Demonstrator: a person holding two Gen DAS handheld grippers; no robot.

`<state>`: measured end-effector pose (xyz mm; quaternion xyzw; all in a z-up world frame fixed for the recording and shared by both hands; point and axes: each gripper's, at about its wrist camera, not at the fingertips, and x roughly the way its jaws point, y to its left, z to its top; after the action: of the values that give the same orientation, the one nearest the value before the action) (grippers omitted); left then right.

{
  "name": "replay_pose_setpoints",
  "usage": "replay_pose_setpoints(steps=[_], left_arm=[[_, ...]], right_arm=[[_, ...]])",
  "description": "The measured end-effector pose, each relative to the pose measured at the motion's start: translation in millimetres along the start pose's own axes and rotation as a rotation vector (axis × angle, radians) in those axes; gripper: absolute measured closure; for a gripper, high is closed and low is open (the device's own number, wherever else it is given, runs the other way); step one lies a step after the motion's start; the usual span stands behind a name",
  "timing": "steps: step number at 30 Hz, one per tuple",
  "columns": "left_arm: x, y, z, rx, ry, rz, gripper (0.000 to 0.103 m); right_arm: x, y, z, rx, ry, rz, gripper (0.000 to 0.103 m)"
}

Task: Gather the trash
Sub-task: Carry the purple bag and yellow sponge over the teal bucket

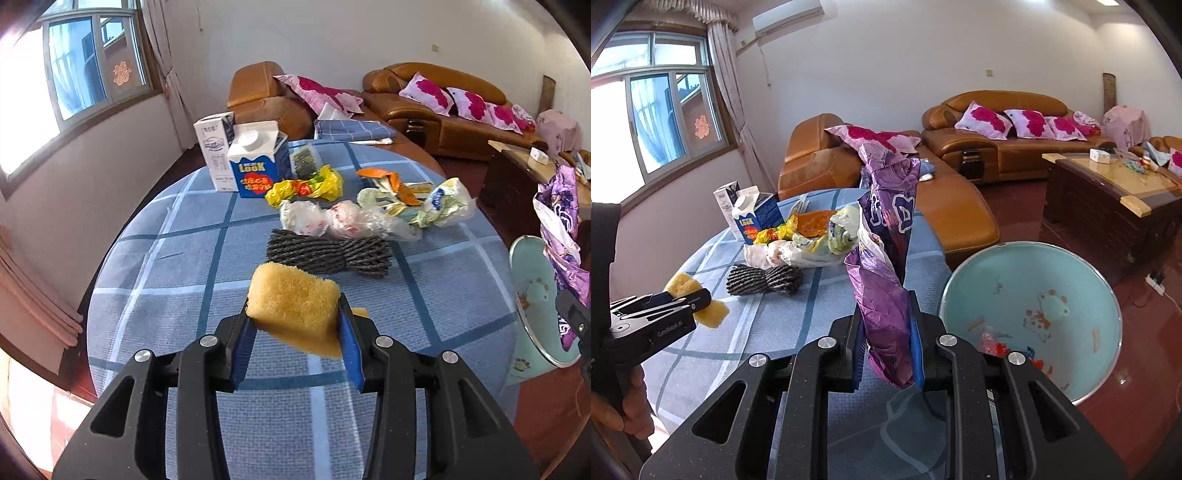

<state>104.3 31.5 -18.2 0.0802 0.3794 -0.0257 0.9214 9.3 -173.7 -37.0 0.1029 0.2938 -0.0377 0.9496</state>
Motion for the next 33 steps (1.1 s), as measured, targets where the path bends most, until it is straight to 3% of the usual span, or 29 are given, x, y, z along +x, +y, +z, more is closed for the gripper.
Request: replay_pose_setpoints(steps=[33], left_arm=[[-26, -112, 18, 0.183, -0.068, -0.101, 0.062]], right_arm=[[-28, -70, -9, 0.117, -0.034, -0.138, 0.082]])
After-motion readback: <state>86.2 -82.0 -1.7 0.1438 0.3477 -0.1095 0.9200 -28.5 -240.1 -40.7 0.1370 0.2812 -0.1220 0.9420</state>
